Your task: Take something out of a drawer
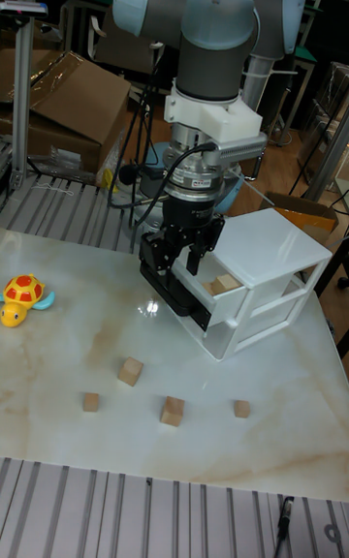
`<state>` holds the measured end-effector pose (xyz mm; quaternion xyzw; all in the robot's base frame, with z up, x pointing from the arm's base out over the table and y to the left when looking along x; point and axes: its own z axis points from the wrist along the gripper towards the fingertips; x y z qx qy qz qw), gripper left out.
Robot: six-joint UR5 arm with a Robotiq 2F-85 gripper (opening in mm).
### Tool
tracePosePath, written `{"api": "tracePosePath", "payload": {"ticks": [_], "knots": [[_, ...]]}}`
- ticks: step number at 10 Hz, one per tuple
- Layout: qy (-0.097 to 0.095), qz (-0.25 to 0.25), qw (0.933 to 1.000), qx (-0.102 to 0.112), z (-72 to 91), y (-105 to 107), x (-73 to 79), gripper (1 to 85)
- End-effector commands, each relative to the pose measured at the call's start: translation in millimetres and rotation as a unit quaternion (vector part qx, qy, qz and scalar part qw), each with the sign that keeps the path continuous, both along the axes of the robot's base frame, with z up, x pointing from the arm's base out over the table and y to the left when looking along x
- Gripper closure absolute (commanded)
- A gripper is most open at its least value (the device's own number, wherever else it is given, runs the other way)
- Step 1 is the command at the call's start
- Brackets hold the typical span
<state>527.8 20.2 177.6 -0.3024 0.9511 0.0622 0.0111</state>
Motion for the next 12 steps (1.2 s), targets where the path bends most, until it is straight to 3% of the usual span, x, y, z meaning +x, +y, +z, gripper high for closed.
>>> {"api": "tracePosePath", "payload": {"ticks": [1, 8, 9, 10, 11, 12], "knots": [[-0.002, 0.004, 1.0000, 0.004, 3.6, -1, 4.4, 34.3], [0.008, -0.025, 0.9994, 0.022, 27.5, 32, -8.0, 33.3], [0.001, -0.050, 0.9985, 0.025, 33.0, 42, -6.4, 36.7], [-0.007, -0.074, 0.9969, 0.025, 33.3, 49, -4.8, 51.0], [-0.010, -0.088, 0.9957, 0.025, 32.0, 54, -3.0, 76.7], [-0.006, -0.092, 0.9954, 0.028, 31.3, 58, -4.6, 84.7]]}}
